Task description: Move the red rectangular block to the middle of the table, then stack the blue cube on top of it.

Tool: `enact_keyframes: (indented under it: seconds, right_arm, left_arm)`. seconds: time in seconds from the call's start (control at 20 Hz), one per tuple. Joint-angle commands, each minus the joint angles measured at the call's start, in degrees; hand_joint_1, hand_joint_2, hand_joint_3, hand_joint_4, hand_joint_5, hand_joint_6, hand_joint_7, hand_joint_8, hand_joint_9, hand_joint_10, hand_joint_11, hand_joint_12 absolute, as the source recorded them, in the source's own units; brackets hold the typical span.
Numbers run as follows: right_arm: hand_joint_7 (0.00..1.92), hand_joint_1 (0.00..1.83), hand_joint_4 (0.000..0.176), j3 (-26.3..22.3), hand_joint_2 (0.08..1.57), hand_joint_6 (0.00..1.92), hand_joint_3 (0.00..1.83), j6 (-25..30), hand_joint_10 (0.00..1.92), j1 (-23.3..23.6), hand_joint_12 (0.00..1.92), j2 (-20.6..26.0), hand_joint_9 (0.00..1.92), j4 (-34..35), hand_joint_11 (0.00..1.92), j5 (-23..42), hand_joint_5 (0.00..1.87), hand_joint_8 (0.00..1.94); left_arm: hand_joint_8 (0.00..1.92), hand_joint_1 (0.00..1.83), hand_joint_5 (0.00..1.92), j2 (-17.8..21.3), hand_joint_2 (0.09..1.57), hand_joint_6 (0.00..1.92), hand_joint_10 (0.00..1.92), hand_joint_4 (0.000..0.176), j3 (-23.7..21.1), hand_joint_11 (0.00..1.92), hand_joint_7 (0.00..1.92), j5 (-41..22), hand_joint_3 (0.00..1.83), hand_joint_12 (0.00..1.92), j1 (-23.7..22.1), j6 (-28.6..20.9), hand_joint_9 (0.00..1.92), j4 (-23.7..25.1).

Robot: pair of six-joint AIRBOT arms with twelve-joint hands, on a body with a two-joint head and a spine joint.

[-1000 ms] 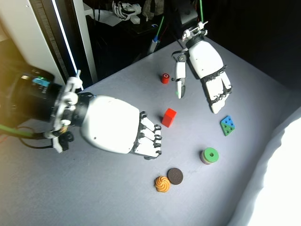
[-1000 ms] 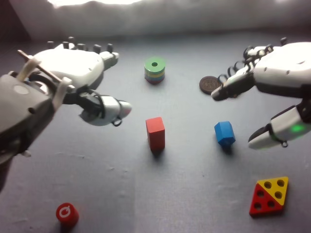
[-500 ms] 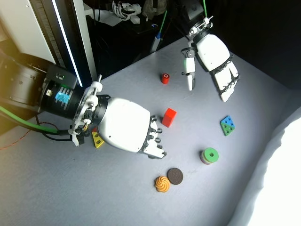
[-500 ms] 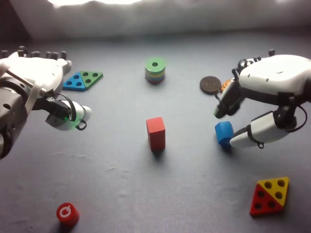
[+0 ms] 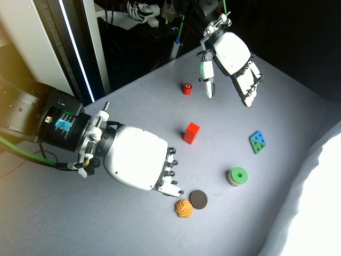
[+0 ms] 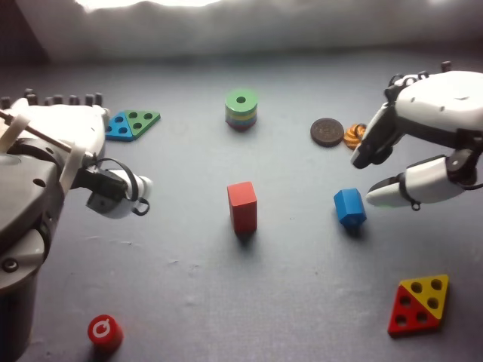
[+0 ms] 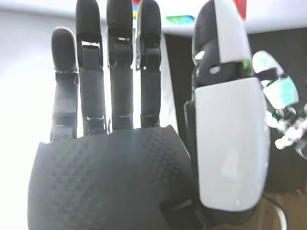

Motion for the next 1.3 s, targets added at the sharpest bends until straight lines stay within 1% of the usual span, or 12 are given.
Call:
enact_keyframes:
  seconds: [0.0, 0.05, 0.1, 0.2, 0.25, 0.45, 0.6, 0.7, 0.85, 1.0, 1.15, 1.25]
  right_arm:
    - [1.03, 0.84, 0.0, 0.4, 1.01, 0.0, 0.01, 1.3, 0.22, 0.0, 1.43, 1.0, 0.81, -1.1, 0.19, 10.1, 0.96, 0.0]
    - [1.03, 0.86, 0.0, 0.4, 1.0, 0.0, 0.01, 1.3, 0.22, -0.1, 1.44, 1.1, 0.81, -1.1, 0.19, 10.2, 0.96, 0.0]
    - [1.01, 0.87, 0.0, 0.5, 0.98, 0.01, 0.0, 1.3, 0.17, -0.1, 1.46, 1.2, 0.73, -1.1, 0.03, 9.6, 0.98, 0.0]
    - [1.05, 0.88, 0.0, 0.5, 0.94, 0.02, 0.0, 1.4, 0.16, 0.4, 1.41, 1.1, 0.72, -1.1, 0.0, 7.1, 1.03, 0.01]
    - [1.05, 0.88, 0.0, 0.5, 0.93, 0.02, 0.0, 2.8, 0.14, 0.6, 1.38, 1.1, 0.72, -1.1, 0.0, 5.6, 1.04, 0.01]
    - [1.02, 0.91, 0.0, 0.5, 0.92, 0.0, 0.0, 2.4, 0.11, 1.2, 1.35, -0.2, 0.72, -1.2, 0.0, 2.2, 1.03, 0.0]
    - [1.03, 0.91, 0.0, 0.6, 0.91, 0.0, 0.0, 0.3, 0.1, 2.1, 1.4, -1.8, 0.73, -1.1, 0.0, 3.8, 1.04, 0.0]
    - [1.01, 0.91, 0.0, 1.0, 0.91, 0.0, 0.0, -0.8, 0.1, 2.7, 1.43, -2.7, 0.74, -0.7, 0.0, 4.1, 1.01, 0.0]
    - [0.97, 0.93, 0.0, 3.3, 0.9, 0.0, 0.0, -2.3, 0.09, 2.7, 1.43, -4.6, 0.73, 0.5, 0.0, 4.6, 0.98, 0.0]
    - [0.94, 0.94, 0.0, 4.6, 0.89, 0.0, 0.0, -3.5, 0.08, 2.5, 1.43, -5.5, 0.71, 1.9, 0.0, 4.6, 0.95, 0.0]
    - [0.91, 0.9, 0.0, 5.1, 0.91, 0.0, 0.0, -3.8, 0.07, 2.5, 1.44, -5.9, 0.7, 2.4, 0.0, 4.8, 0.9, 0.0]
    - [0.9, 0.89, 0.0, 5.1, 0.92, 0.0, 0.0, -4.3, 0.07, 2.2, 1.46, -6.0, 0.7, 2.8, 0.0, 5.0, 0.89, 0.0]
  left_arm:
    - [0.0, 0.47, 0.17, -0.1, 1.2, 0.0, 0.0, 0.0, -0.3, 0.0, 0.26, -3.2, 0.0, 0.8, -0.3, 0.3, 0.24, 4.6]
    - [0.0, 0.47, 0.17, -0.1, 1.2, 0.0, 0.0, 0.0, -0.4, 0.0, 0.27, -3.4, 0.0, 0.8, -0.2, 0.3, 0.25, 4.6]
    - [0.0, 0.45, 0.16, -0.1, 1.2, 0.0, 0.0, 0.0, -0.6, 0.0, 0.25, -3.7, 0.0, 0.76, -0.1, 0.3, 0.23, 4.5]
    - [0.0, 0.44, 0.16, -0.1, 1.21, 0.0, 0.01, 0.0, -0.7, 0.0, 0.26, -4.1, 0.0, 0.81, 0.2, 0.3, 0.25, 4.5]
    - [0.0, 0.44, 0.17, -0.1, 1.21, 0.0, 0.01, 0.0, -0.7, 0.0, 0.26, -4.1, 0.0, 0.86, 0.4, 0.3, 0.25, 4.5]
    - [0.0, 0.46, 0.17, -0.1, 1.21, 0.0, 0.0, 0.0, -0.6, 0.0, 0.27, -4.1, 0.0, 0.8, 0.5, 0.0, 0.25, 4.7]
    - [0.0, 0.41, 0.16, -0.1, 1.21, 0.0, 0.0, 0.0, -0.4, 0.0, 0.26, -4.2, 0.0, 0.84, 0.2, -0.1, 0.25, 4.7]
    - [0.0, 0.44, 0.17, -0.1, 1.21, 0.01, 0.01, 0.0, -0.5, 0.0, 0.27, -4.2, 0.0, 0.86, 0.1, -0.1, 0.25, 4.6]
    - [0.0, 0.44, 0.16, -0.1, 1.21, 0.0, 0.0, 0.0, -0.8, 0.0, 0.26, -4.2, 0.0, 0.83, 0.1, -0.1, 0.25, 4.6]
    - [0.0, 0.45, 0.16, -0.2, 1.21, 0.01, 0.01, 0.0, -0.8, 0.0, 0.28, -4.2, 0.0, 0.84, 0.0, 0.0, 0.26, 4.7]
    - [0.01, 0.49, 0.17, -0.3, 1.2, 0.01, 0.01, 0.0, -0.8, 0.0, 0.29, -4.2, 0.0, 0.85, -0.1, 0.2, 0.27, 4.6]
    - [0.01, 0.47, 0.17, -0.3, 1.2, 0.01, 0.01, 0.0, -0.8, 0.0, 0.29, -4.2, 0.0, 0.86, -0.2, 0.3, 0.27, 4.5]
